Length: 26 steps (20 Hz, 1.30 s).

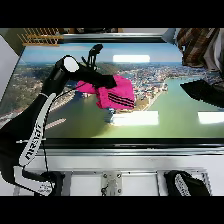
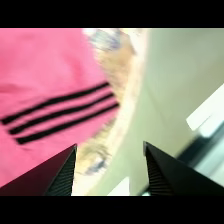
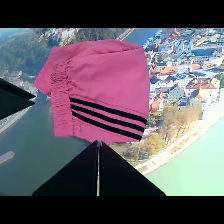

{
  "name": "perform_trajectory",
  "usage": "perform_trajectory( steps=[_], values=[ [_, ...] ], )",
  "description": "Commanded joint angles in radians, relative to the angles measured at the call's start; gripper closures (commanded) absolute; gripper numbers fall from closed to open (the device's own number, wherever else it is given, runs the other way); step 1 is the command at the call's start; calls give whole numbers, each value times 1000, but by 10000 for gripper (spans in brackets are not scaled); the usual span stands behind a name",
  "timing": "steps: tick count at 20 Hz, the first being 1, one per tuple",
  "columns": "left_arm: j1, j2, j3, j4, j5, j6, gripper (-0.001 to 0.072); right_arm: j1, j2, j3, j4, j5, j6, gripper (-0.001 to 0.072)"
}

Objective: Fold the clothes and pants, and hang the long-sleeved shirts on hangers.

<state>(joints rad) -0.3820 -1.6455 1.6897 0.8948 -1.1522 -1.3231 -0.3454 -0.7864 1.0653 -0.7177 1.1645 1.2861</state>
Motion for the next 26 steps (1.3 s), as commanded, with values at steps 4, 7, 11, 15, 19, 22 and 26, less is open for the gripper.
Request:
perform_trajectory(
  steps=[4, 7, 11, 15, 19, 22, 26],
  values=[
    [-6, 59, 1, -24, -48, 9, 46, 0, 1, 0, -1, 5, 0, 706],
    [66, 60, -51, 157, -23, -184, 46, 0, 1, 0, -8, 23, 0, 707],
    [100, 59, -340, 161, 162, -272, 46, 0, 0, 0, -7, 27, 0, 706],
    [97, 27, -487, 18, 340, -267, 46, 0, 0, 0, -7, 27, 0, 706],
    [97, -28, -489, -151, 343, -192, 46, 0, 0, 0, -7, 27, 0, 707],
    [87, -30, -487, -240, 356, -142, 47, 0, -2, -1, -7, 26, 0, 707],
    [35, -31, -489, -250, 389, -138, 91, 0, -4, -3, -7, 27, 0, 706]
  ],
)
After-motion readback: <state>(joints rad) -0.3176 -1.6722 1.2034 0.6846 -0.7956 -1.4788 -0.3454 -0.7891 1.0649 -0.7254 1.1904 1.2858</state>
